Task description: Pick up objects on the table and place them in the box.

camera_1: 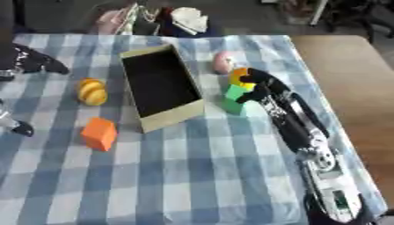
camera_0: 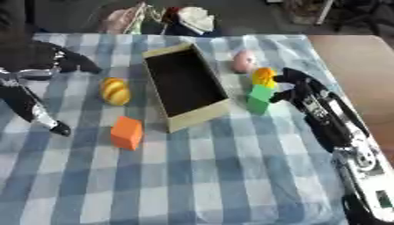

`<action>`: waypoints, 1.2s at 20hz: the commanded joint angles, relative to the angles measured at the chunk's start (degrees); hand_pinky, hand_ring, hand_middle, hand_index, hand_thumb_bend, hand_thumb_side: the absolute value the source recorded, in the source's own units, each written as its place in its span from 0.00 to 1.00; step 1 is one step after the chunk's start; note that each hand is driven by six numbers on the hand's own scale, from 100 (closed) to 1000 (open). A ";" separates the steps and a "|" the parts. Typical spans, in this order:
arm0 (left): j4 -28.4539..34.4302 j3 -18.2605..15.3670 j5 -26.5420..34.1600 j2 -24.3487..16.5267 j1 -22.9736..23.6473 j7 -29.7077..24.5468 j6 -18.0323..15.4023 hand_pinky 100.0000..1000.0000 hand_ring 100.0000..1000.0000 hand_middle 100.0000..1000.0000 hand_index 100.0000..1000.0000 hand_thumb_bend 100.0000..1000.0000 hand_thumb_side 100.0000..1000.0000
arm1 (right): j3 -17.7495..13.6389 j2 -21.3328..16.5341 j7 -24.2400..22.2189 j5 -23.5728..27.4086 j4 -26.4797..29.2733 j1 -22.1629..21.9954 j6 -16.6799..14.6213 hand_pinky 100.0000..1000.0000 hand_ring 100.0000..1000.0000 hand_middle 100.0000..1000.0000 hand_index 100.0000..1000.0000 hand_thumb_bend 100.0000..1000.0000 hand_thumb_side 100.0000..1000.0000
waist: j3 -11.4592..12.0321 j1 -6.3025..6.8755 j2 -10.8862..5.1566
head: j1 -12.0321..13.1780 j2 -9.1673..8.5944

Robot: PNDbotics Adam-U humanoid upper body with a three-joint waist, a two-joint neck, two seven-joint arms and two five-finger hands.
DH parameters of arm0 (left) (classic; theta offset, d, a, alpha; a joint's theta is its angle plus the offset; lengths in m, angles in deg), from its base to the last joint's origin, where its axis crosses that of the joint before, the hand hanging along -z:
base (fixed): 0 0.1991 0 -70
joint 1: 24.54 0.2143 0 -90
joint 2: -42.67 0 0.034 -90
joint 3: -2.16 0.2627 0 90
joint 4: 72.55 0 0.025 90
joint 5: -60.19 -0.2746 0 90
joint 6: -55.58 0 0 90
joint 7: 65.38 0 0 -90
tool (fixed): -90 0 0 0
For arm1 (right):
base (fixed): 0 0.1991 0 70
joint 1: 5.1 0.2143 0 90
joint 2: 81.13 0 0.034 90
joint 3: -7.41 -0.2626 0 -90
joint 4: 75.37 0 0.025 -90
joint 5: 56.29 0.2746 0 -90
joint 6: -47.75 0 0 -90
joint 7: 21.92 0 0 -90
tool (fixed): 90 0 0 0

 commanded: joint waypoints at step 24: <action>-9.64 4.38 -11.62 10.71 -2.70 -5.99 -12.32 0.81 0.78 0.80 0.94 0.62 0.84 | -0.02 -0.14 -0.27 0.31 0.91 0.61 -0.04 0.85 0.63 0.81 0.91 0.00 0.71 | -0.52 0.54 -1.48 | -0.03 0.28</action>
